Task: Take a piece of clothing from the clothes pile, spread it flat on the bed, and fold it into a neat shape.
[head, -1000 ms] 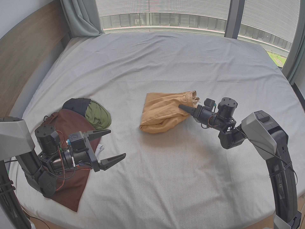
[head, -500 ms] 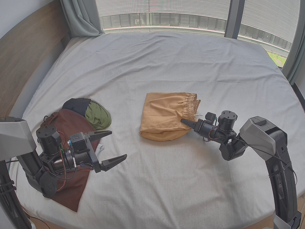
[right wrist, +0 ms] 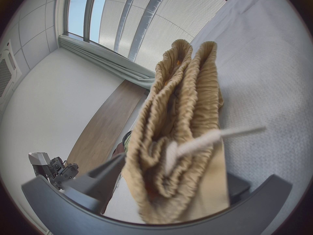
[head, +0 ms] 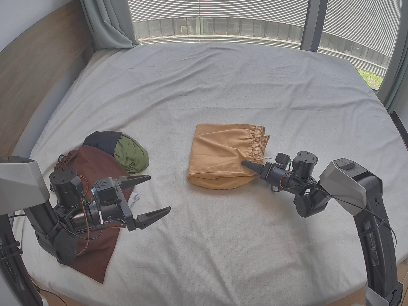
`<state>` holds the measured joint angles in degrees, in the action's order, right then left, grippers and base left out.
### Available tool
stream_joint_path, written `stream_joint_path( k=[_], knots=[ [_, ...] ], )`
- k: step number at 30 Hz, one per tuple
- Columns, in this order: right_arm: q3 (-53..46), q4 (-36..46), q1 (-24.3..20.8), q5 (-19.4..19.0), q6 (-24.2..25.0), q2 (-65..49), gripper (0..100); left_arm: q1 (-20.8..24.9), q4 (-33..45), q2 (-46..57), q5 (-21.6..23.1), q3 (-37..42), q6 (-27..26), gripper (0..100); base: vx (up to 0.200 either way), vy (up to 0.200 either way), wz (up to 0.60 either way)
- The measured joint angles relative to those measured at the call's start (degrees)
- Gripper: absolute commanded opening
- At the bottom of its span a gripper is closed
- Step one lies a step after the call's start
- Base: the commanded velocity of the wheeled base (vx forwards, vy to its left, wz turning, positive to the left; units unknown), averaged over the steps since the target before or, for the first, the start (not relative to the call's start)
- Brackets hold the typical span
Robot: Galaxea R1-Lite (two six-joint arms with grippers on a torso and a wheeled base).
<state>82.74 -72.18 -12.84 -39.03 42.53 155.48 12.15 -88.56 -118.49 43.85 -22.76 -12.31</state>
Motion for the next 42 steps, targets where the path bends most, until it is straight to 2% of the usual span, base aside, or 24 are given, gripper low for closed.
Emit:
stream_joint_path(
  k=[8,12,16,26,35,42],
  knots=[
    [-4.82,0.26,0.09,-0.05,-0.74,-2.01,100,0.07,-0.01,0.06,0.0,0.05,0.02,100,0.0,0.0,0.0],
    [-9.51,0.41,0.66,-0.05,-2.94,-4.1,100,0.07,-0.01,0.22,0.0,0.16,0.0,100,0.0,0.0,0.0],
    [-13.73,0.69,2.89,-0.1,-5.06,-6.89,100,0.29,-0.01,0.38,-0.01,0.28,0.09,100,0.0,0.0,0.0],
    [-18.41,0.8,7.5,-0.18,-5.53,-16.26,100,0.96,-0.04,0.69,-0.01,0.35,0.22,100,0.0,0.0,0.0],
    [-17.91,2.99,3.83,-0.24,-5.53,-22.06,100,1.12,-0.06,0.79,-0.09,0.35,0.28,100,0.0,0.0,0.0],
    [-11.43,7.4,1.23,-0.02,-5.45,-21.64,100,1.12,-0.09,0.77,-0.06,0.35,0.28,100,0.0,0.0,0.0]
  ],
)
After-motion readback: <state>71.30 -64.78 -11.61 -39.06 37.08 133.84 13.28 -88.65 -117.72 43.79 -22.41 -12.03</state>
